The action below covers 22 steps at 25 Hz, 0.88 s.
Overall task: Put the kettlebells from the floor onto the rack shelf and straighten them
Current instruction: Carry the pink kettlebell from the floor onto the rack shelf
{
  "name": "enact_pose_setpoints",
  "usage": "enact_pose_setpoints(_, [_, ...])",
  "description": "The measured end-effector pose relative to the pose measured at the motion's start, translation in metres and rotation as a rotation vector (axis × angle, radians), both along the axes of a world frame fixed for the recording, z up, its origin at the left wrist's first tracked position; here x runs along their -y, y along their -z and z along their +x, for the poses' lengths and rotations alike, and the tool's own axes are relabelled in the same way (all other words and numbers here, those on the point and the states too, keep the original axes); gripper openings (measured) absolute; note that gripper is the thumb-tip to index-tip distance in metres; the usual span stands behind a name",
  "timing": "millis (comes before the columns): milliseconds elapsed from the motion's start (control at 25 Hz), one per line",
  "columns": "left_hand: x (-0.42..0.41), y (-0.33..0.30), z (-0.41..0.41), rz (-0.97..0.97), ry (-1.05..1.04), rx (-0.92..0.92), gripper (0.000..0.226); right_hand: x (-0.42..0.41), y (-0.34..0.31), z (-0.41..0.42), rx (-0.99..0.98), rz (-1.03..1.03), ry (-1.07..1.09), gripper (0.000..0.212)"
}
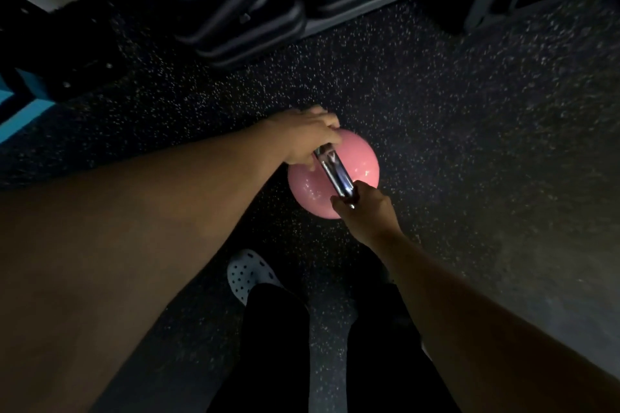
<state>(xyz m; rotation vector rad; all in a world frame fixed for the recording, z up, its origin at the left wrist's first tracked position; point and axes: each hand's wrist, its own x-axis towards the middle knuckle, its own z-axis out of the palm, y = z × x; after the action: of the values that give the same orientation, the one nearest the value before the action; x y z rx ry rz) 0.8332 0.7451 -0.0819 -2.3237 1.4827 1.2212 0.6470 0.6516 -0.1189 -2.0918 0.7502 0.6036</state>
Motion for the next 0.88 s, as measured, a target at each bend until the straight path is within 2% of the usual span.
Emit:
enact_pose_setpoints(40, [0.001, 0.011, -0.001, -0.021, 0.011, -0.017, 0.020, 0.001, 0.005, 0.002, -0.021, 0.041, 0.004, 0.023])
enact_pose_setpoints(160, [0.006, 0.030, -0.004, -0.046, -0.004, -0.085, 0.024, 0.007, 0.010, 0.004, -0.047, 0.105, -0.015, 0.018])
enact_pose_setpoints(240, [0.001, 0.032, -0.006, -0.062, -0.047, -0.119, 0.029, 0.012, 0.005, 0.008, -0.052, 0.067, -0.028, 0.015])
enact_pose_setpoints(360, [-0.018, 0.014, -0.012, -0.141, -0.254, -0.168, 0.033, 0.028, -0.024, 0.022, 0.025, -0.056, -0.127, 0.016])
enact_pose_setpoints(440, [-0.035, -0.011, -0.020, -0.190, -0.408, -0.208, 0.033, 0.036, -0.057, 0.032, 0.098, -0.074, -0.232, 0.016])
enact_pose_setpoints(560, [-0.048, -0.058, -0.027, -0.250, -0.534, -0.198, 0.033, 0.041, -0.110, 0.046, 0.195, -0.089, -0.300, 0.011])
enact_pose_setpoints(720, [-0.051, -0.139, 0.002, -0.377, -0.625, -0.104, 0.034, 0.040, -0.180, 0.082, 0.324, -0.160, -0.335, 0.013])
enact_pose_setpoints(880, [-0.066, -0.216, 0.044, -0.465, -0.646, 0.088, 0.037, 0.029, -0.242, 0.139, 0.506, -0.203, -0.362, 0.014])
